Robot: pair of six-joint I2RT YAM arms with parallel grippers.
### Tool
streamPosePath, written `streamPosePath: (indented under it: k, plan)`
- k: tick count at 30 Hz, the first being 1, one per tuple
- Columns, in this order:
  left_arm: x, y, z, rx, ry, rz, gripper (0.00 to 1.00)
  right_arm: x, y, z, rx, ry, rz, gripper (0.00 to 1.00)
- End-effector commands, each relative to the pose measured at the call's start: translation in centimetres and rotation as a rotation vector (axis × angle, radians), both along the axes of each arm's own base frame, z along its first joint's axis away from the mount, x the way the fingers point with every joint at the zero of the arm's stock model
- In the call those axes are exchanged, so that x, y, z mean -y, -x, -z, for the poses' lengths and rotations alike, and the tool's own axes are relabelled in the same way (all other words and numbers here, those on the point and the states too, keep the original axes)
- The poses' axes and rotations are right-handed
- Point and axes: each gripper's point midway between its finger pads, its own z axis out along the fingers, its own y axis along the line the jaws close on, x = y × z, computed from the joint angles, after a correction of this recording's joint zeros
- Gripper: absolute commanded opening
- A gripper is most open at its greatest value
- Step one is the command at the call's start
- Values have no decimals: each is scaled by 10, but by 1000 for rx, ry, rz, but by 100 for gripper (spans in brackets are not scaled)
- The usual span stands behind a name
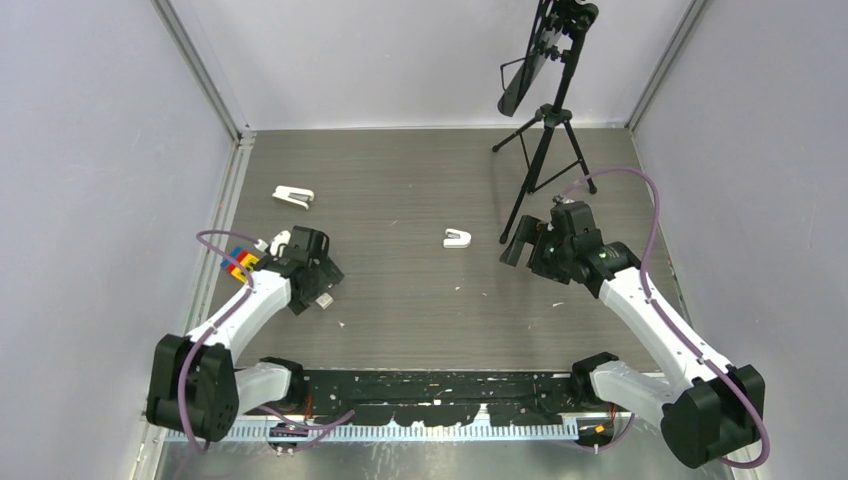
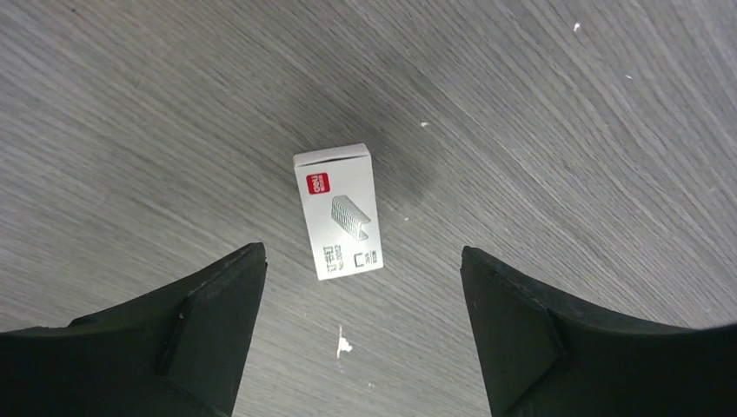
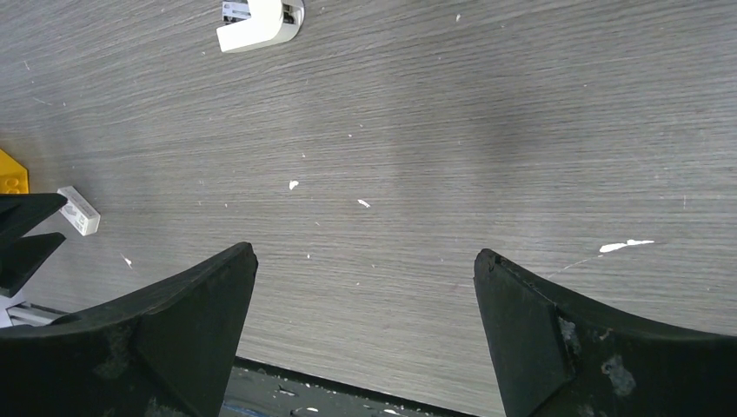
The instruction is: Load the staples into the stapler
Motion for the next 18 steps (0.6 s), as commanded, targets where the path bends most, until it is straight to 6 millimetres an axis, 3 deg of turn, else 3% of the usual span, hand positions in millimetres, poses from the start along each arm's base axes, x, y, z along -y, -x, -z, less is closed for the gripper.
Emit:
streamPosePath:
  k: [1, 6, 14, 18]
  plan:
    - [3, -16, 5, 22, 6, -23, 82, -6, -9, -4, 42, -10, -16, 100]
    - [1, -11, 18, -6, -8, -24, 68, -6, -6, -1, 37, -6, -31, 100]
    - [3, -12, 30, -43, -17, 3, 60, -5, -3, 4, 32, 3, -36, 100]
    - [8, -14, 34, -57, -4, 34, 51, -4, -2, 5, 33, 5, -36, 100]
